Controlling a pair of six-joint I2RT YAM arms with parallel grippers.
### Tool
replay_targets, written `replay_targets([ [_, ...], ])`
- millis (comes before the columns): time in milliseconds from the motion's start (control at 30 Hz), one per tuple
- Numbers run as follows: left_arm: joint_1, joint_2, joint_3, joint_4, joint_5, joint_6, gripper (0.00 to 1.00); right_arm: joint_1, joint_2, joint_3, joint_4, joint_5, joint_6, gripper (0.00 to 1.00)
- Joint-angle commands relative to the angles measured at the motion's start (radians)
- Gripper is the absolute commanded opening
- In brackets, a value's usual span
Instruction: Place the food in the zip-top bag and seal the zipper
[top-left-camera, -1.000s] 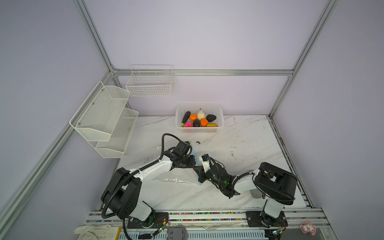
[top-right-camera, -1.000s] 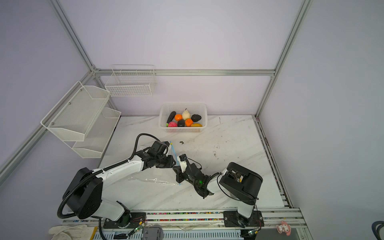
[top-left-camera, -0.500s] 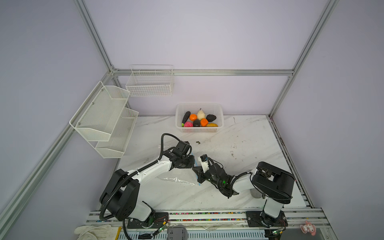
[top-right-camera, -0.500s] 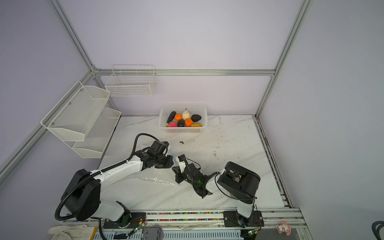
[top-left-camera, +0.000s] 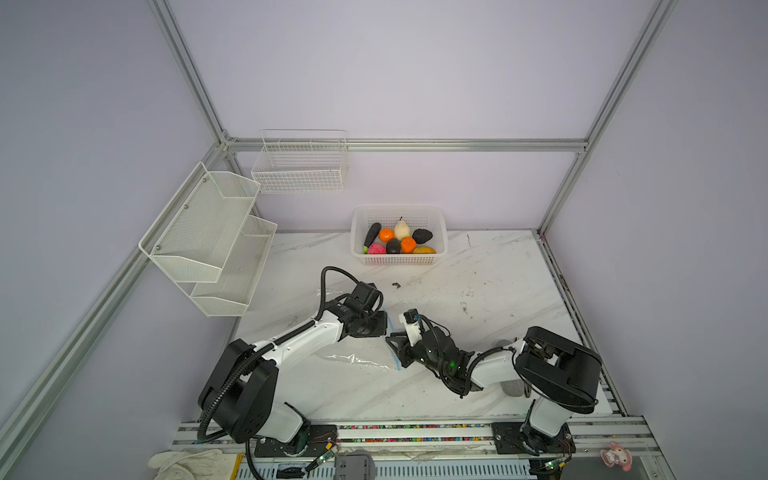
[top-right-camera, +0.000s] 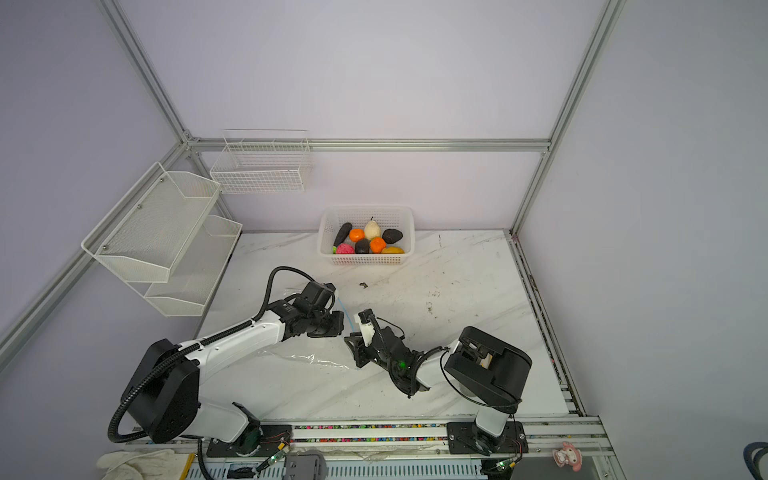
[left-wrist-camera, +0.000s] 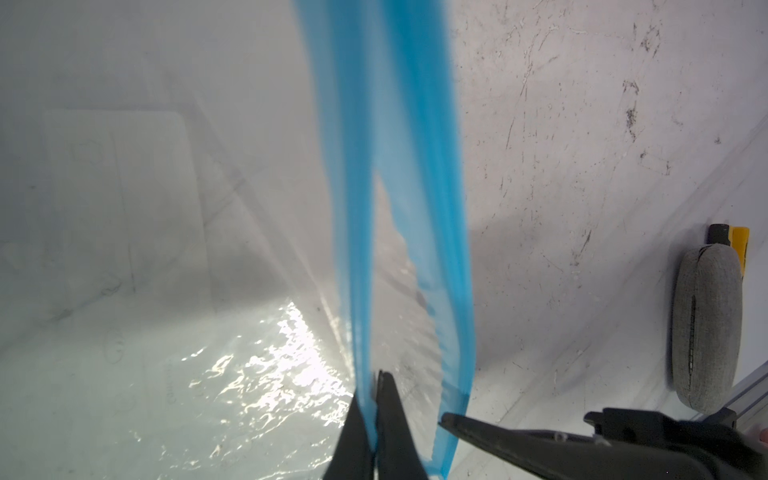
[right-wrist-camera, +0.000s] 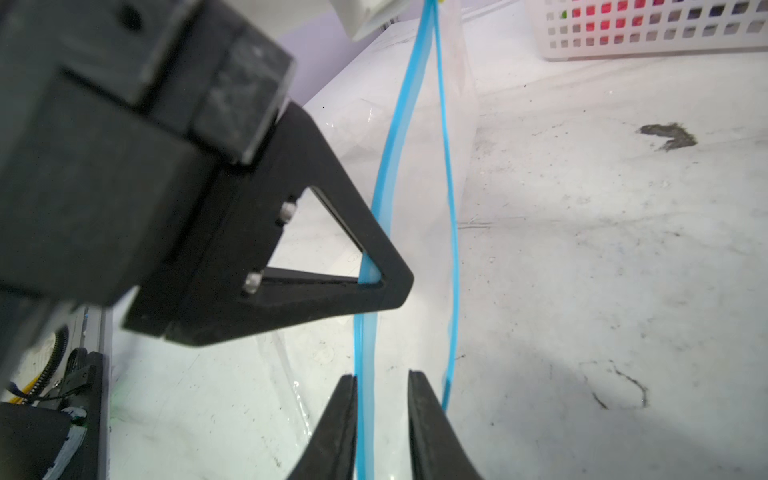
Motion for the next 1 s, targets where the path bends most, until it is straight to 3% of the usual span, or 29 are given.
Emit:
replay_targets([
  [0, 0.004, -0.029, 0.082, -0.016, -0.022, -0.003, 0.00, 0.005, -0.059, -0.016, -0.068, 0.017, 0.024, 0.30],
  [500, 0.006, -0.011, 0.100, -0.016, -0.034, -0.006, 0.00, -0.022, -0.259, -0.016, -0.338, 0.065, 0.148, 0.41],
  [733, 0.008, -0.025, 0.112, -0.026, -0.043, -0.002, 0.00, -0.165, -0.166, 0.029, -0.348, -0.090, 0.222, 0.42],
  [967, 0.009, -0.019, 0.120, -0.023, -0.029, 0.000, 0.00, -0.182, -0.143, 0.075, -0.326, -0.170, 0.197, 0.51],
])
